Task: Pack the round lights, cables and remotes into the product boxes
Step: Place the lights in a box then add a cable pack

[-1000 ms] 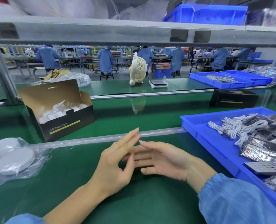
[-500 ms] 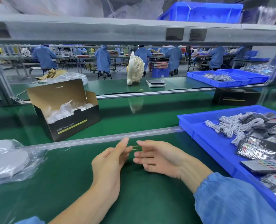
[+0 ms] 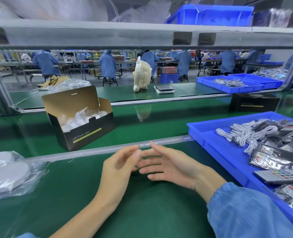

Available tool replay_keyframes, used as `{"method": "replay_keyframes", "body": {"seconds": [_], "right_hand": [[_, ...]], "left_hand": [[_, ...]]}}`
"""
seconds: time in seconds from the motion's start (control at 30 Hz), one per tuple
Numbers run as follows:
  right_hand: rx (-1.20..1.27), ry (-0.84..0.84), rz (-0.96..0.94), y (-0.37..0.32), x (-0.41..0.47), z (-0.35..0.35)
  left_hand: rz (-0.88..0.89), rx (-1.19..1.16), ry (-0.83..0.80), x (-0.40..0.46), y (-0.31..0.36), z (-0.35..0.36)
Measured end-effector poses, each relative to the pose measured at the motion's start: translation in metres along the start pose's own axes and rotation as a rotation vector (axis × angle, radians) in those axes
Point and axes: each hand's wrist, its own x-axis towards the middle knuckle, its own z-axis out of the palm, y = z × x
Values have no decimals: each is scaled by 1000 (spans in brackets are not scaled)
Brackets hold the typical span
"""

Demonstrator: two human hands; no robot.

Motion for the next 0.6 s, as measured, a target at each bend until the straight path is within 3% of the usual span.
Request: {"method": "replay_keyframes", "body": {"seconds": [0.07, 0.5, 0.6], "right_hand": [[-25, 8, -2, 1, 1, -2], [-160, 64, -12, 7, 7, -9], [-151, 135, -17, 9, 8, -16]], "left_hand": [[41, 70, -49, 0, -1, -1], [54, 279, 74, 15, -12, -19], [160, 493, 97, 25, -5, -40]]}}
